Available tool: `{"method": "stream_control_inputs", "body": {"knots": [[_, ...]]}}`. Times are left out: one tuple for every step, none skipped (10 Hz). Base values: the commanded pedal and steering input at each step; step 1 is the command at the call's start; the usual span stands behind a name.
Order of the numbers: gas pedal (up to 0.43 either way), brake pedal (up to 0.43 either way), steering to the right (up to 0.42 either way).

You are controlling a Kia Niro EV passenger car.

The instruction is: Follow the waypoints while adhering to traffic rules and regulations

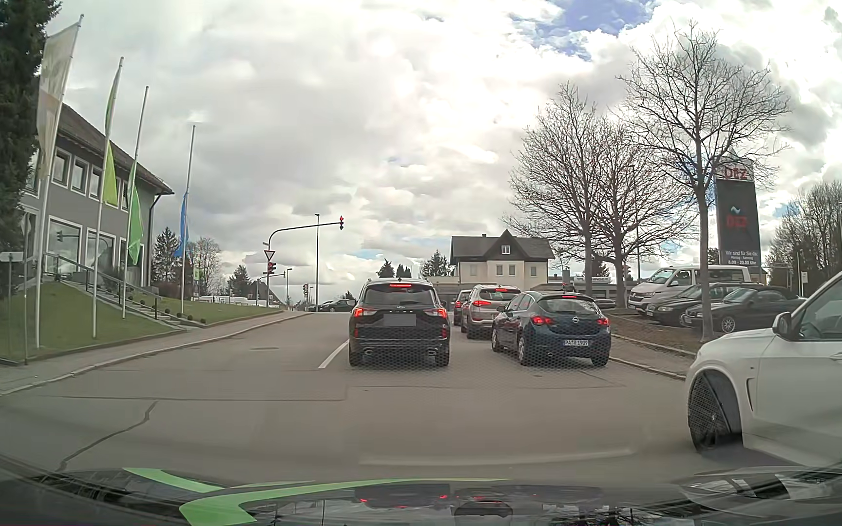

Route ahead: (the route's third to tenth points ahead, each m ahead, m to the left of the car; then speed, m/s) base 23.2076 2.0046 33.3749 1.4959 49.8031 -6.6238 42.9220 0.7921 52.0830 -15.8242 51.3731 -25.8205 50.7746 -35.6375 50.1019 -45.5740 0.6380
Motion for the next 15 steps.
{"method": "stream_control_inputs", "body": {"knots": [[0.0, 0.201, 0.011], [0.0, 0.213, 0.02], [0.0, 0.213, 0.025], [0.0, 0.213, 0.029], [0.0, 0.213, 0.033], [0.0, 0.213, 0.034], [0.0, 0.226, 0.035], [0.0, 0.232, 0.035], [0.0, 0.238, 0.037], [0.0, 0.238, 0.038], [0.0, 0.244, 0.038], [0.0, 0.244, 0.038], [0.0, 0.244, 0.038], [0.0, 0.25, 0.038], [0.0, 0.25, 0.038]]}}
